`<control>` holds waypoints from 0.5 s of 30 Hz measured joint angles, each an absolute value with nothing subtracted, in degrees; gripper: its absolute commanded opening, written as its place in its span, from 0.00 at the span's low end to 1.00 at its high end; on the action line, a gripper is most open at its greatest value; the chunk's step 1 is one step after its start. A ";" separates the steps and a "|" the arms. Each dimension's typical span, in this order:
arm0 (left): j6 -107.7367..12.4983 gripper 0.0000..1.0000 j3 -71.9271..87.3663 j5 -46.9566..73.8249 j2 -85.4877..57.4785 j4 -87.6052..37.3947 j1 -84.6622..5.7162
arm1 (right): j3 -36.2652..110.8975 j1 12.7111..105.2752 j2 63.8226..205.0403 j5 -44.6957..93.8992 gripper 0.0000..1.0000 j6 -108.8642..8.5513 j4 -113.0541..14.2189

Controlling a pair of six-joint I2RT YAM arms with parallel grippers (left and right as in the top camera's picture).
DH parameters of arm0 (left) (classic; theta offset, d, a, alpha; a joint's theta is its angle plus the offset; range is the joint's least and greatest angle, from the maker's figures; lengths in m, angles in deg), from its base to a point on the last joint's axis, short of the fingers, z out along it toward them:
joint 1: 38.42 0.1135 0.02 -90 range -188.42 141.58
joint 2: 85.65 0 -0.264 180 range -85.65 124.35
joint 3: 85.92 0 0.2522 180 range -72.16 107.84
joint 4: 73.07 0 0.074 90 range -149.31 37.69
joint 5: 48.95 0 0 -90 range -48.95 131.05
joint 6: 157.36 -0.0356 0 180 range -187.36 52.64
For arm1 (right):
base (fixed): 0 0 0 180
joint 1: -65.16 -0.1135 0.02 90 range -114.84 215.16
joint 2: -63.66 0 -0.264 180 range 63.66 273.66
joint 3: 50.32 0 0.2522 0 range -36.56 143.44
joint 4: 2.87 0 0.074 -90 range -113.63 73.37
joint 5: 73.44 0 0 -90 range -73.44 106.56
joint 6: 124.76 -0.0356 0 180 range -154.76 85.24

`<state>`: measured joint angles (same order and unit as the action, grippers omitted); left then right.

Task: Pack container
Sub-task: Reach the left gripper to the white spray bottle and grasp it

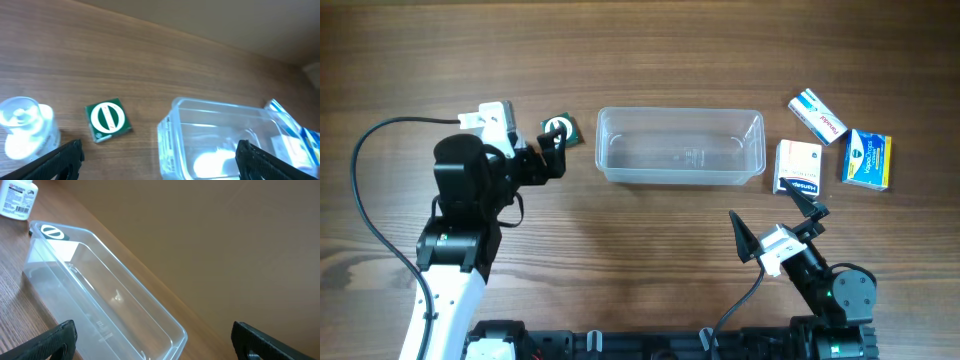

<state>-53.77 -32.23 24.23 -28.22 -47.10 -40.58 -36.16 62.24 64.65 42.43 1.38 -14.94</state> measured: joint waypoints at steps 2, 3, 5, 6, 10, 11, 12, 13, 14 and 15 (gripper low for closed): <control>-53.79 0.89 -32.23 22.94 -28.22 -46.51 -40.58 | -36.16 62.24 64.65 42.43 1.00 1.38 -14.94; -53.77 0.88 -32.23 22.46 -28.22 -46.08 -40.58 | -36.16 62.24 64.65 42.43 1.00 1.38 -14.94; -53.86 0.87 -32.23 21.35 -28.22 -44.72 -40.64 | -36.16 62.24 64.65 42.43 1.00 1.38 -14.94; -53.86 0.86 -32.23 21.15 -28.22 -44.13 -40.73 | -36.16 62.24 64.65 42.43 1.00 1.38 -14.94; -53.99 0.80 -32.23 20.41 -28.22 -42.49 -42.00 | -36.16 62.24 64.65 42.43 1.00 1.38 -14.94; -54.06 0.80 -32.23 20.30 -28.22 -42.49 -42.30 | -36.16 62.24 64.65 42.43 1.00 1.38 -14.94; -54.19 0.80 -32.23 20.28 -28.22 -42.49 -42.78 | -36.16 62.24 64.65 42.43 1.00 1.38 -14.94; -54.21 0.80 -32.23 20.38 -28.22 -42.47 -43.27 | -36.16 62.24 64.65 42.43 1.00 1.38 -14.94; -54.19 0.80 -32.23 20.63 -28.22 -42.34 -43.64 | -36.16 62.24 64.65 42.43 1.00 1.38 -14.94; -53.95 0.81 -32.23 21.32 -28.22 -42.08 -44.21 | -36.16 62.24 64.65 42.43 1.00 1.38 -14.94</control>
<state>-53.95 -32.23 21.32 -28.22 -42.08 -44.21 -36.16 62.24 64.65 42.43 1.38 -14.94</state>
